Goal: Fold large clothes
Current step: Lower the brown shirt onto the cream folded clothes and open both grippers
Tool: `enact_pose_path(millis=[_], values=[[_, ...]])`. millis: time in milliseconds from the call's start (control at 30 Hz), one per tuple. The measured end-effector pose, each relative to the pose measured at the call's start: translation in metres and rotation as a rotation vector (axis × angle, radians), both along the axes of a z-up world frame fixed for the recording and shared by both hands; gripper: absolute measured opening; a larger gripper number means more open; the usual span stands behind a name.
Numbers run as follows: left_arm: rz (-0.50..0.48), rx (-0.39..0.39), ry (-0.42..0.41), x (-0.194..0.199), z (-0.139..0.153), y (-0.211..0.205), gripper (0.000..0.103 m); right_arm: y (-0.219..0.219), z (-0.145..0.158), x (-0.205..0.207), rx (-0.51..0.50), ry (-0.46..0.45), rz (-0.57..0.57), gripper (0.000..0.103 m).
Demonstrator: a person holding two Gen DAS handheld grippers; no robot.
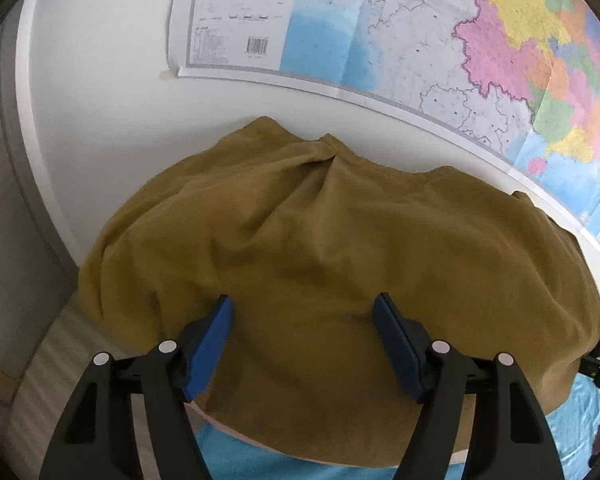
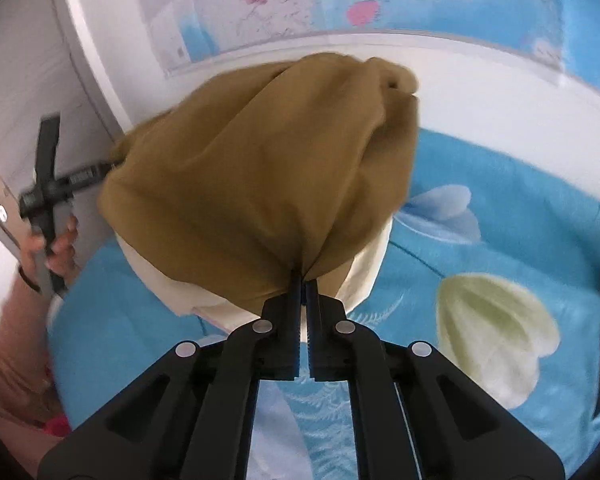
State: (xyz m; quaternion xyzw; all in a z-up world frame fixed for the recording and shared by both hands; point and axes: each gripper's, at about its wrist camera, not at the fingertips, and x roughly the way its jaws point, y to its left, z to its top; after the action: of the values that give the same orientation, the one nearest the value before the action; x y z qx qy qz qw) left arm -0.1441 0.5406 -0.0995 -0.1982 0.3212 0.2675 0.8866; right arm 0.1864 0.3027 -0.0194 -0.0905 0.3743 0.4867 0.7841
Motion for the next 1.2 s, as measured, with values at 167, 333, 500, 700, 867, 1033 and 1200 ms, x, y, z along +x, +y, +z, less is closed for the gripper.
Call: enact_pose_path(millis=[167, 333, 500, 700, 867, 1033, 1200], values=[[0.005, -0.001, -0.079, -0.023, 0.018, -0.009, 0.071, -0.03, 0.048, -0.02, 0.108, -0.085, -0.009, 0.034], [-0.075, 0.034, -0.148, -0.022, 0.042, -0.042, 0.077, 0.011, 0.072, -0.025, 0.148, -0.182, 0.035, 0.053], [-0.147, 0.076, -0.151, 0.002, 0.048, -0.078, 0.082, 0.053, 0.041, 0.013, 0.14, -0.031, -0.025, 0.052], [-0.154, 0.026, -0.052, 0.031, 0.016, -0.085, 0.082, 0.06, -0.011, 0.016, 0.068, 0.07, -0.007, 0.051], [-0.132, 0.059, -0.059, 0.028, 0.017, -0.09, 0.082, 0.043, 0.016, 0.002, 0.105, 0.0, -0.011, 0.053], [-0.112, 0.11, -0.061, 0.021, 0.026, -0.107, 0.084, 0.033, 0.03, -0.022, 0.173, -0.072, -0.002, 0.063], [-0.104, 0.141, -0.062, 0.014, 0.031, -0.124, 0.092, 0.043, 0.018, -0.033, 0.152, -0.082, 0.021, 0.07]])
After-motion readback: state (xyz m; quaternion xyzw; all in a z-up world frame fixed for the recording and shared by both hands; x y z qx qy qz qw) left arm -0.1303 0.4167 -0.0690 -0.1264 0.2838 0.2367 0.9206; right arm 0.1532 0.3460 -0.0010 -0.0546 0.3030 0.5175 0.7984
